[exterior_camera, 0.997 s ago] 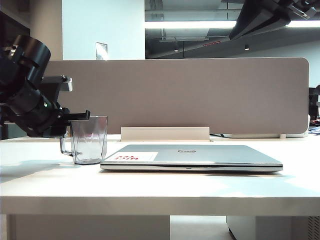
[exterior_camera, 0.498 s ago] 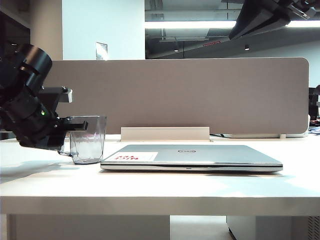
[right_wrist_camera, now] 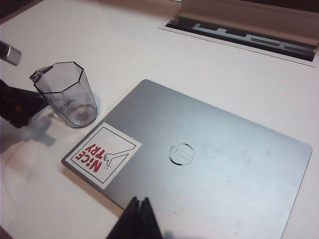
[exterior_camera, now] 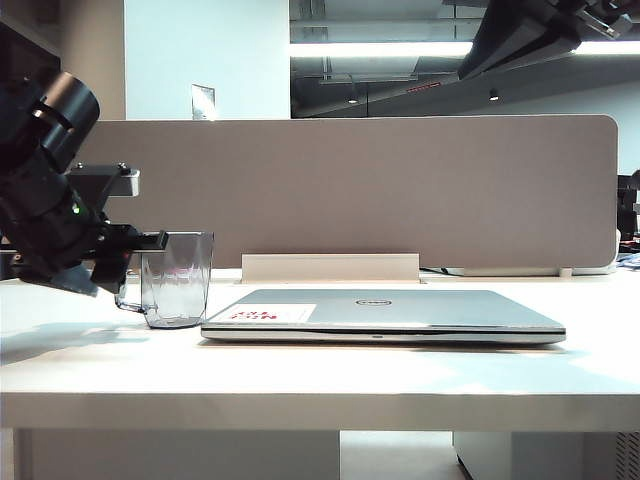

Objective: Pick up the water cup and place it on the left side of the laptop.

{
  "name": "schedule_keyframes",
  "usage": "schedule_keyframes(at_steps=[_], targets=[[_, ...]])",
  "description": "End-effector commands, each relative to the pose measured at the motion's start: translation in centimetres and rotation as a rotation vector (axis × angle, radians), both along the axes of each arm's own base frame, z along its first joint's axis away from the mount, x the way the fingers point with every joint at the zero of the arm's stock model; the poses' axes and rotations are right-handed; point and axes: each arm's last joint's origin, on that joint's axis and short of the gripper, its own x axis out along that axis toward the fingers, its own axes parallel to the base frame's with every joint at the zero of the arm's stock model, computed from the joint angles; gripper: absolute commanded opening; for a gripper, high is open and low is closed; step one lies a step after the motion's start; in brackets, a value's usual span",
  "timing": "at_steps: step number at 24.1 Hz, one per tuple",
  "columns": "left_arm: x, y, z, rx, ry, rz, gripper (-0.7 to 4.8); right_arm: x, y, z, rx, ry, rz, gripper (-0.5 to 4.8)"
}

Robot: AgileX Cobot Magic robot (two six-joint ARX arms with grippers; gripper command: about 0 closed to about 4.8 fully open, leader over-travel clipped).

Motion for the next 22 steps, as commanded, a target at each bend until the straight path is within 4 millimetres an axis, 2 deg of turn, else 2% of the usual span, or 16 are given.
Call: schedule_keyframes(at_steps=[1,5,9,12,13,16,22], targets=[[-1.0,0.2,0.8,0.008,0.062,-0.003,1.53,0.0,0.0,0.4,0.013,-0.021,-0.001,-0.02],[-2.5,0.5,2.1,0.013,0.136,0.007,1.52,-0.2,-0.1,0.4,0.011,-0.015,-0.001,-0.02],[-3.9,0.6,4.2,-0.028,0.126,0.006,1.38,-1.0,-0.5,0.8,0.016,-0.005,-0.008,-0.02],[-4.9,0.7,5.9,-0.04,0.094,-0.005,0.9,-2.0,-1.0,1.2,0.033,-0.012,-0.017,-0.02],[-5.6,0.5,6.9,-0.043,0.074,-0.018,0.59,-2.9,-1.3,1.0,0.04,-0.024,-0.024,-0.02],[-6.9,0.4,7.8,-0.054,0.03,-0.036,0.18,-4.4,-2.0,0.2,0.069,-0.021,-0.047,-0.02],[-10.5,0.0,8.1,-0.079,-0.028,-0.083,-0.06,-8.1,-3.8,-1.6,0.187,-0.089,-0.129,-0.02]])
